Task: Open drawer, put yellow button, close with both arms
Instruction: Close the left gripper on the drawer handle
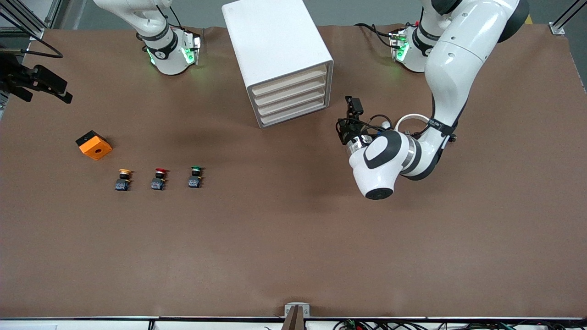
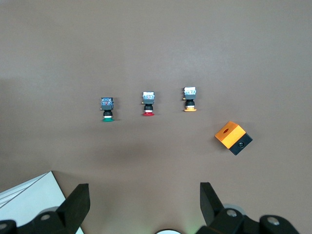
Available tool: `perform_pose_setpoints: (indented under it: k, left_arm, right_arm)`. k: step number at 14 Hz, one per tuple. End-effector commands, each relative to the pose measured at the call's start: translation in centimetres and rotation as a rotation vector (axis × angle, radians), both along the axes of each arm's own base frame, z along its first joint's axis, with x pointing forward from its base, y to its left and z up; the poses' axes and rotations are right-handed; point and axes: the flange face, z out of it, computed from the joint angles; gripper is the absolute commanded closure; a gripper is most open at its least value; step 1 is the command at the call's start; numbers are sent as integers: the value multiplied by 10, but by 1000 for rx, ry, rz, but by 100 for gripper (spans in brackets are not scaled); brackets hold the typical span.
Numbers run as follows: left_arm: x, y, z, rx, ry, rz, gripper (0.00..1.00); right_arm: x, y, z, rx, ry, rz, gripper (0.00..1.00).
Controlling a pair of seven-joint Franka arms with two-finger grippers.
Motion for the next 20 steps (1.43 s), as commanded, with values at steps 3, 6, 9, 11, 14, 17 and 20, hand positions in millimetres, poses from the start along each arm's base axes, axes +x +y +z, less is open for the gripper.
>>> perform_pose_setpoints:
  k: [3,6,9,11,14,17,20]
  left_arm:
    - [-3,-14,2,65,111,69,0]
    - [-11,-23,-15,107,167,80,0]
    - [-14,-27,-18,116,189,87,17]
    - [-15,-30,-17,106,205,93,27]
    - [-25,-45,-15,98,236,90,27]
    - [-35,-61,-13,96,255,80,27]
    - [-45,-72,-13,98,255,58,27]
  right_arm:
    - [-7,4,4,2,-6,-8,0]
    - [-7,4,4,2,-6,-8,0]
    - [-7,4,4,2,-6,-8,0]
    - [-7,5,4,1,-6,-7,0]
    - [-7,4,4,2,-6,-8,0]
    - [-6,3,5,0,-8,-8,0]
    - [-2,-1,19,4,-46,-18,0]
